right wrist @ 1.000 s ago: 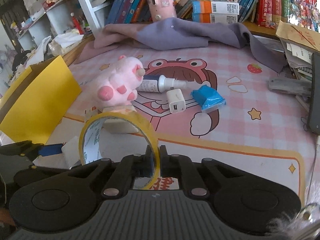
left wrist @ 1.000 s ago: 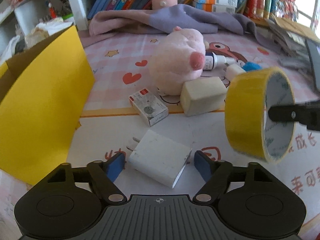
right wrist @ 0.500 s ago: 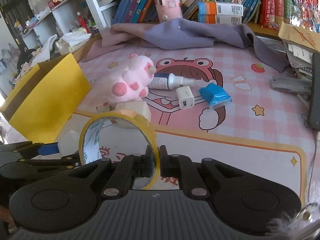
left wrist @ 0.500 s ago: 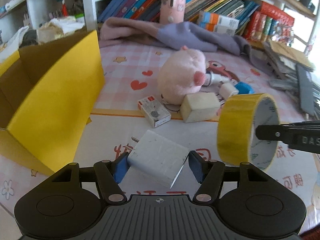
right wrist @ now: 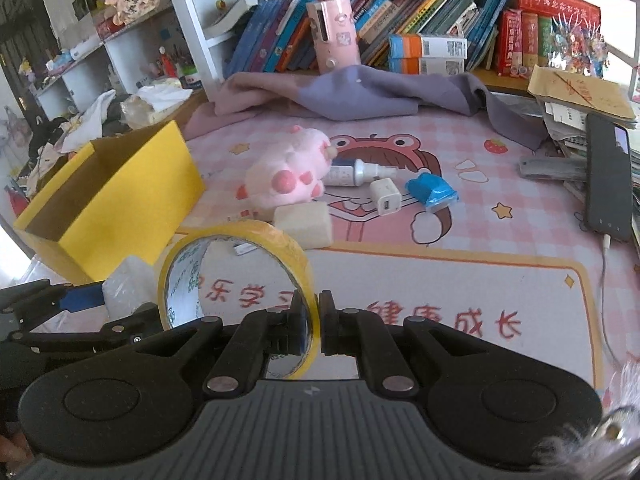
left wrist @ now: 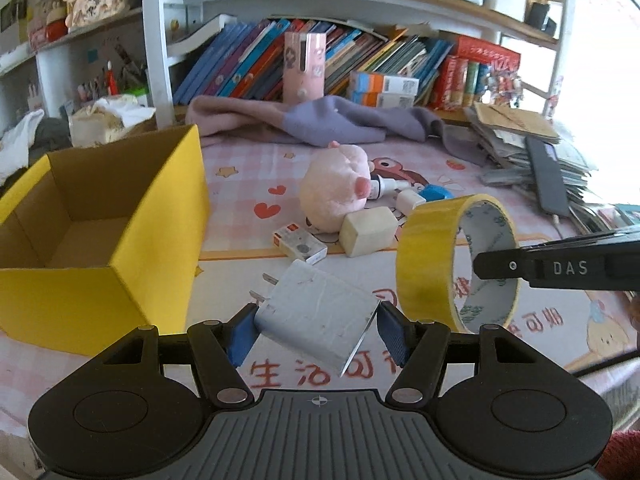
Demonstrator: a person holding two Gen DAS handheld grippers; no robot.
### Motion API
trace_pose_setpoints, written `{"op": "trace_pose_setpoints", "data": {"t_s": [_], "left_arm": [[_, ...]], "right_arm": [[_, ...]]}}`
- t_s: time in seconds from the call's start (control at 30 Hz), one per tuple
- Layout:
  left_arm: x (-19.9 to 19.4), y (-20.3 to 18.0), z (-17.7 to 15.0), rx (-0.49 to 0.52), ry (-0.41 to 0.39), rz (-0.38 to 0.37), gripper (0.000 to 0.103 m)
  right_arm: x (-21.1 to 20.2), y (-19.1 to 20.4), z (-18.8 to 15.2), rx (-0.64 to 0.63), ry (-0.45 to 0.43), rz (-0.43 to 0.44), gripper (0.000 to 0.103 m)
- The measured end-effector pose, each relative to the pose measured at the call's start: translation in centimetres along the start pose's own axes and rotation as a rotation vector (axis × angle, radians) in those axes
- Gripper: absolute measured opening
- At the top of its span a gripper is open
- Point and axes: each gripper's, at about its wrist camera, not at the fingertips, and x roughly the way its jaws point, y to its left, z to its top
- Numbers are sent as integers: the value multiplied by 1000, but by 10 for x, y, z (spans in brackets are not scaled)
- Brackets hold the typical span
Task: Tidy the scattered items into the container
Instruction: 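Grasp the white charger with the left gripper while the right gripper holds the tape, then carry the charger and tape roll with both grippers over the yellow box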
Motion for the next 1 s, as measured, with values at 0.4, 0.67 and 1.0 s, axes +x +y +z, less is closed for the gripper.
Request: {"op": "trace_pose_setpoints", "data": {"t_s": [0.4, 0.67, 1.0], "left_arm": [[-67, 44, -47, 40, -26, -38, 64], [-110, 81, -80, 44, -33, -20, 64], [-146, 118, -105, 0, -50, 14, 64]], "right_arm": [[-34, 76, -52, 23, -19, -33, 6], [-50, 131, -91, 29, -25, -27, 6], [-61, 190, -109, -37, -16, 0, 6]]}}
